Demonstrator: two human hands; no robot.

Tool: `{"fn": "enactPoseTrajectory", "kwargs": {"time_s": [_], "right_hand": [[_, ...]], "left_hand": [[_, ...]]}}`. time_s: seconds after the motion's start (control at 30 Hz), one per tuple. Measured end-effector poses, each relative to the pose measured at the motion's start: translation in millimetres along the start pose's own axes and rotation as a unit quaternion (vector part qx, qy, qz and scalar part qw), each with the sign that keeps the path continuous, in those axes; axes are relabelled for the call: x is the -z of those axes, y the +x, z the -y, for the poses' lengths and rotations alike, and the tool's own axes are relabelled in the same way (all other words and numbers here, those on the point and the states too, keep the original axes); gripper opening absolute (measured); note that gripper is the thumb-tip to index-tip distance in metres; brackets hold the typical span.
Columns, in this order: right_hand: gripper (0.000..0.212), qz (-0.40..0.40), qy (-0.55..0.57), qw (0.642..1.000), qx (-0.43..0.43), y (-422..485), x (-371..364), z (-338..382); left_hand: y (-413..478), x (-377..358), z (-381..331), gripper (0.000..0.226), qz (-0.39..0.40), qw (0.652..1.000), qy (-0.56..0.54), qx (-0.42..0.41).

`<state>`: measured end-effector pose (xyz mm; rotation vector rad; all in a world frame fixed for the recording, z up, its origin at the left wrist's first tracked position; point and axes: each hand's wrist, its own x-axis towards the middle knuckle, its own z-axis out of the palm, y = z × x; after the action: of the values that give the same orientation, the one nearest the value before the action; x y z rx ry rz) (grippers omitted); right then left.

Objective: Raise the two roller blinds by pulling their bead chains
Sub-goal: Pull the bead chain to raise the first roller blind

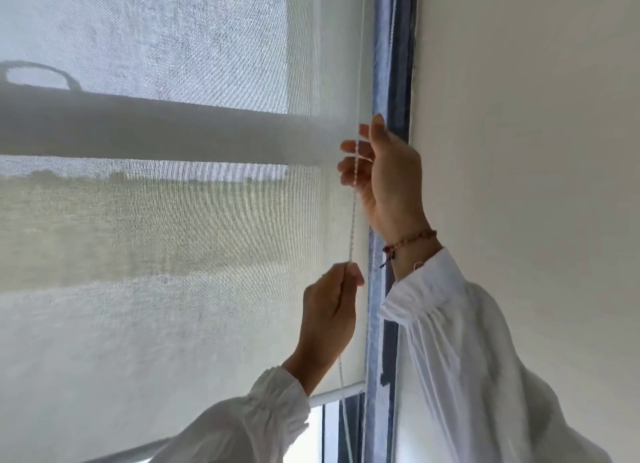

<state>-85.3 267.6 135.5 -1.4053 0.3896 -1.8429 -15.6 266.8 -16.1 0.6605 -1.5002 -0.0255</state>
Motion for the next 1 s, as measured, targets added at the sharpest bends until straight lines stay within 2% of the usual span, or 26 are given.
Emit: {"fn": "enactPoseTrajectory", "kwargs": {"time_s": [0.1,0.17,0.23,0.37,0.43,0.53,0.63,0.67,0.73,0.77,0.83,0.93,1.0], "right_hand": [[0.034,-0.080,-0.082,0.992,0.057,-0.6,-6.5,0.8],[0.038,-0.131,-0.140,0.974,0.120,-7.8,-4.8,-6.1],[0.038,-0.149,-0.163,0.963,0.155,-16.8,1.1,-11.5],[0.036,-0.182,-0.207,0.942,0.193,-40.5,19.5,-30.1],[0.033,-0.191,-0.230,0.933,0.202,-62.0,24.9,-51.9],[0.028,-0.179,-0.256,0.918,0.244,-94.9,32.9,-83.1],[0.034,-0.166,-0.258,0.919,0.247,-116.0,38.5,-100.2],[0.036,-0.163,-0.253,0.921,0.246,-119.3,39.1,-102.6],[0.037,-0.148,-0.255,0.922,0.249,-120.6,39.8,-103.7],[0.035,-0.137,-0.252,0.927,0.242,-118.4,40.2,-105.4],[0.032,-0.113,-0.216,0.956,0.164,-112.0,39.6,-106.2],[0.040,-0.078,-0.086,0.993,0.021,-97.9,39.2,-101.3],[0.046,-0.085,-0.035,0.996,-0.013,-81.8,40.8,-89.6]], "left_hand": [[-13.6,-3.7,6.5,0.025,0.041,0.999,-0.003,0.012],[-15.1,-4.5,9.3,0.028,0.078,0.995,-0.026,0.062],[-8.3,0.3,13.2,0.029,0.104,0.981,-0.093,0.131],[30.0,14.8,-2.2,0.039,0.059,0.955,-0.221,0.186],[55.0,20.8,-25.8,0.037,0.049,0.945,-0.266,0.184],[90.5,22.6,-61.2,0.025,0.087,0.939,-0.294,0.154],[114.1,17.1,-89.2,0.024,0.119,0.929,-0.315,0.154],[118.3,13.1,-94.7,0.023,0.108,0.925,-0.324,0.163],[123.1,2.7,-98.6,0.026,0.039,0.933,-0.314,0.169],[123.5,-2.2,-98.4,0.030,-0.001,0.941,-0.299,0.158],[122.4,-8.5,-97.1,0.037,-0.056,0.949,-0.281,0.130],[120.3,-6.8,-93.6,0.041,-0.077,0.953,-0.275,0.098],[116.4,-2.9,-88.2,0.042,-0.074,0.958,-0.266,0.082]]}}
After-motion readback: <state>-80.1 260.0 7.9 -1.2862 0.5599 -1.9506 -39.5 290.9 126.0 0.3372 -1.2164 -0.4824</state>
